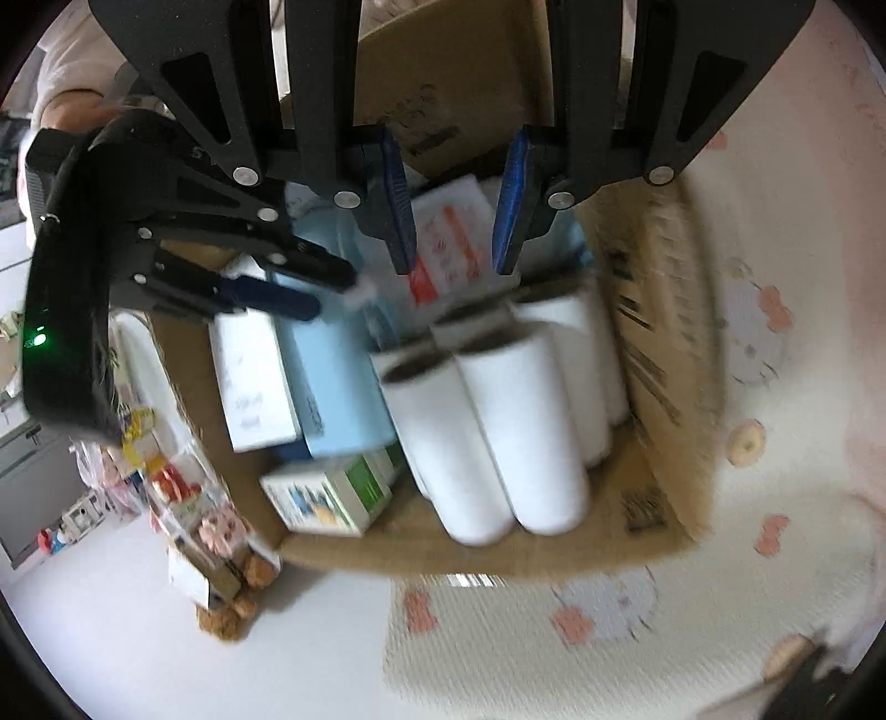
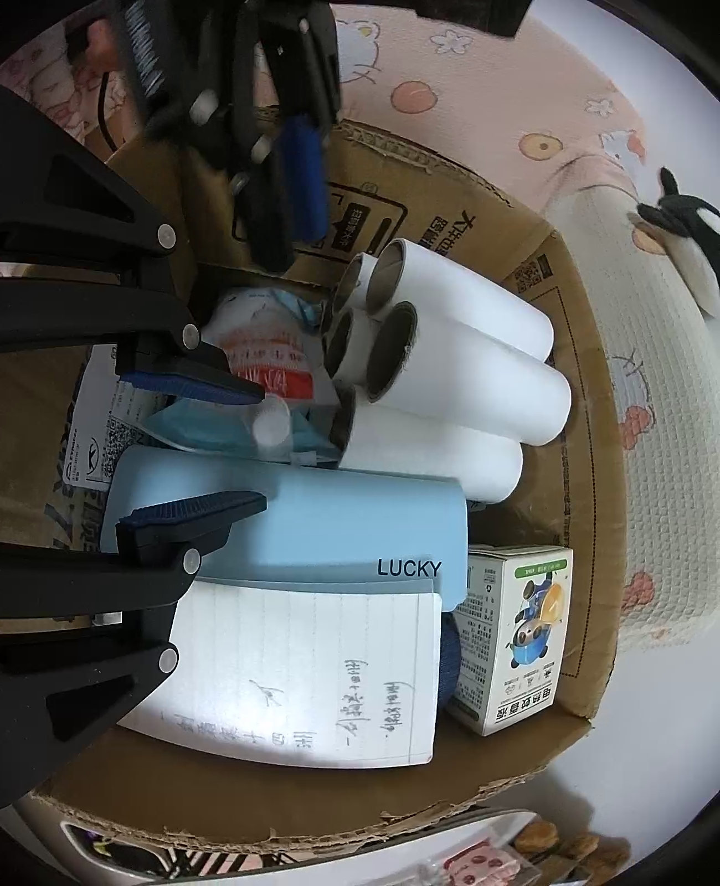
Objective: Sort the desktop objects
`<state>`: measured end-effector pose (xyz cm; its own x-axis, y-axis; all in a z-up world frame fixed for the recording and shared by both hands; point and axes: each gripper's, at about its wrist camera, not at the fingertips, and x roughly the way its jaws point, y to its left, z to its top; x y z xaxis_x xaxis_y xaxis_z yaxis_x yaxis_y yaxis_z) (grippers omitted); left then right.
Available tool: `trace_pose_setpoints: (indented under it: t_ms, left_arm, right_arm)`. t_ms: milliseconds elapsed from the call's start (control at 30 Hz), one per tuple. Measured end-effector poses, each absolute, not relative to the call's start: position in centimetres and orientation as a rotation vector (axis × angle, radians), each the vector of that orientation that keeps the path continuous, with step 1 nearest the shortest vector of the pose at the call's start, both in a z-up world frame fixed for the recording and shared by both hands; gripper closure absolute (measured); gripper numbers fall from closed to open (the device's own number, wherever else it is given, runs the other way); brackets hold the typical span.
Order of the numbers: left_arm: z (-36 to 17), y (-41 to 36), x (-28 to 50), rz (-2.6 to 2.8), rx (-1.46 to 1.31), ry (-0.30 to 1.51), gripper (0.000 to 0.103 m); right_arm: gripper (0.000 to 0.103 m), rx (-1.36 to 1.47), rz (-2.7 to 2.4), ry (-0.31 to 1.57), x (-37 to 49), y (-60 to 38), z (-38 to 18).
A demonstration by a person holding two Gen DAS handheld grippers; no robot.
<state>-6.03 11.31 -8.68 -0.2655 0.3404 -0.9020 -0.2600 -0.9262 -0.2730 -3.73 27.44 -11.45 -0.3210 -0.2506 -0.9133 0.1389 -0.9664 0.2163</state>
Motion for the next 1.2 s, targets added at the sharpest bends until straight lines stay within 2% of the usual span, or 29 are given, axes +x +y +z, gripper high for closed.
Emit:
trace_pose_setpoints:
  t_ms: [33, 67, 100, 233, 533, 733, 867, 1033, 1100, 1167, 1200]
  left_arm:
    - [-8.4, 10.9, -6.1, 2.247, -1.598, -0.096, 0.083]
    - [-8.3, 10.7, -6.0, 2.253, -1.593, -0.096, 0.093]
    - [-8.3, 10.3, -6.0, 2.257, -1.586, -0.098, 0.094]
    - [-7.9, 10.0, -5.9, 2.266, -1.547, -0.066, 0.094]
    - [-6.2, 10.1, -5.1, 2.374, -1.412, 0.063, 0.094]
    - [-5.1, 9.5, -4.5, 2.414, -1.337, 0.118, 0.094]
    - [-4.6, 8.3, -4.5, 2.439, -1.312, 0.079, 0.094]
    - [-3.3, 6.4, -4.3, 2.496, -1.256, 0.046, 0.094]
    - [-2.8, 5.7, -4.1, 2.509, -1.239, 0.026, 0.094]
    - [-2.4, 5.0, -4.0, 2.524, -1.222, 0.015, 0.094]
    - [-2.2, 4.6, -3.9, 2.534, -1.215, 0.012, 0.094]
  right_arm:
    - [0.075, 1.663, -2.372, -0.144, -3.7, 27.5, -11.5]
    - [0.074, 1.66, -2.377, -0.137, -3.6, 27.4, -11.4]
    - [0.074, 1.661, -2.384, -0.125, -3.6, 27.3, -11.4]
    - [0.074, 1.657, -2.412, -0.065, -3.7, 26.7, -11.3]
    - [0.074, 1.529, -2.488, -0.08, -2.9, 24.7, -8.6]
    - [0.074, 1.331, -2.678, -0.17, -1.7, 23.8, -5.3]
    - [0.074, 1.245, -2.727, -0.352, -1.6, 24.6, -3.8]
    - [0.074, 1.177, -2.847, -0.47, -0.9, 24.5, -2.2]
    - [0.071, 1.161, -2.879, -0.5, 0.0, 24.8, -1.6]
    - [0.056, 1.178, -2.887, -0.49, 0.6, 24.9, -1.3]
    - [0.053, 1.181, -2.906, -0.497, 1.0, 25.0, -1.1]
